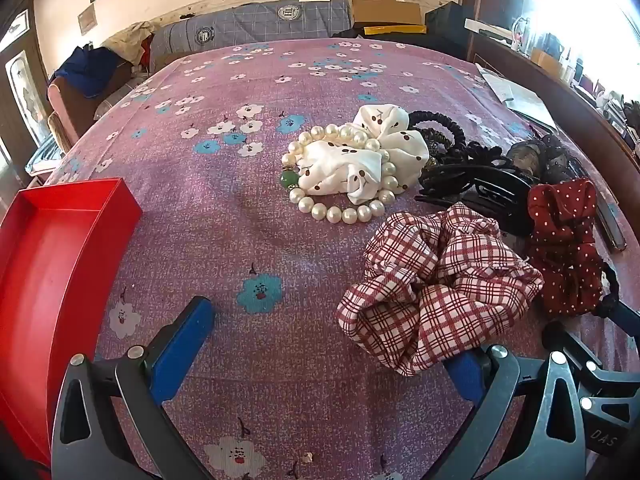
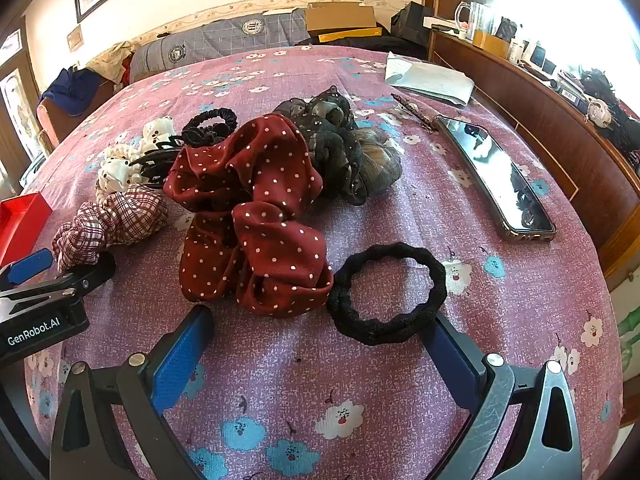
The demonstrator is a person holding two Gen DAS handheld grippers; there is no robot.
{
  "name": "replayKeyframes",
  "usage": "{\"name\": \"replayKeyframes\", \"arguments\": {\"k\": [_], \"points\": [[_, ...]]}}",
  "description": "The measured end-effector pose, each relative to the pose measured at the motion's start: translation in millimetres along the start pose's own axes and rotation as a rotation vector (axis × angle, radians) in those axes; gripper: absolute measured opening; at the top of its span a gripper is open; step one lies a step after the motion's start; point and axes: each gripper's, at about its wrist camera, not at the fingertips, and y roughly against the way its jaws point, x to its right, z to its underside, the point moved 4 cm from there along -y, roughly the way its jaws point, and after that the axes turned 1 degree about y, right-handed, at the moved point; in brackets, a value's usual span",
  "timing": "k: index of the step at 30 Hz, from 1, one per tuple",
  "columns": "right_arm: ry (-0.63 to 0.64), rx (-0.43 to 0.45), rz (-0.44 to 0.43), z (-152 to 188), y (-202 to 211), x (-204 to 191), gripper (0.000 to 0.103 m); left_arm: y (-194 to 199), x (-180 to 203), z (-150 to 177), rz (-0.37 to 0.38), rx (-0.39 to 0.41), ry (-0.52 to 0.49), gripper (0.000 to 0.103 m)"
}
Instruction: Organize jewelry
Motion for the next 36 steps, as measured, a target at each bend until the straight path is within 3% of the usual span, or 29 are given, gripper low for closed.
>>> {"name": "replayKeyframes", "arguments": {"k": [14,17,20,26,36], "points": [[0.0,0.001,0.0,0.0,0.0,0.0,0.102,-0.1,0.2,-0.1,-0.001,-0.002,-0.003,0.103],[0.005,-0.005,-0.002,-0.1,0.2,0.0,0.102,0.3,-0.6,-1.2,0.009,-0.051,-0.022,0.103],[0.018,-0.034,-0.013,-2.6,-0.9,0.3,0.103,7.1,-10.8,2.6,-0.04,-0.122,0.015,0.103],[-0.026,-0.106,-0.019,-4.5,6.2,13.4,0.103,80.6,-29.7,-14.5,-0.097,0.039,0.055,0.103],[-0.119,0.136,0.007,-32.7,107.8,26.5,0.103,220.7,-43.3,-42.4,-0.236,0.377,0.069,0.103]]}}
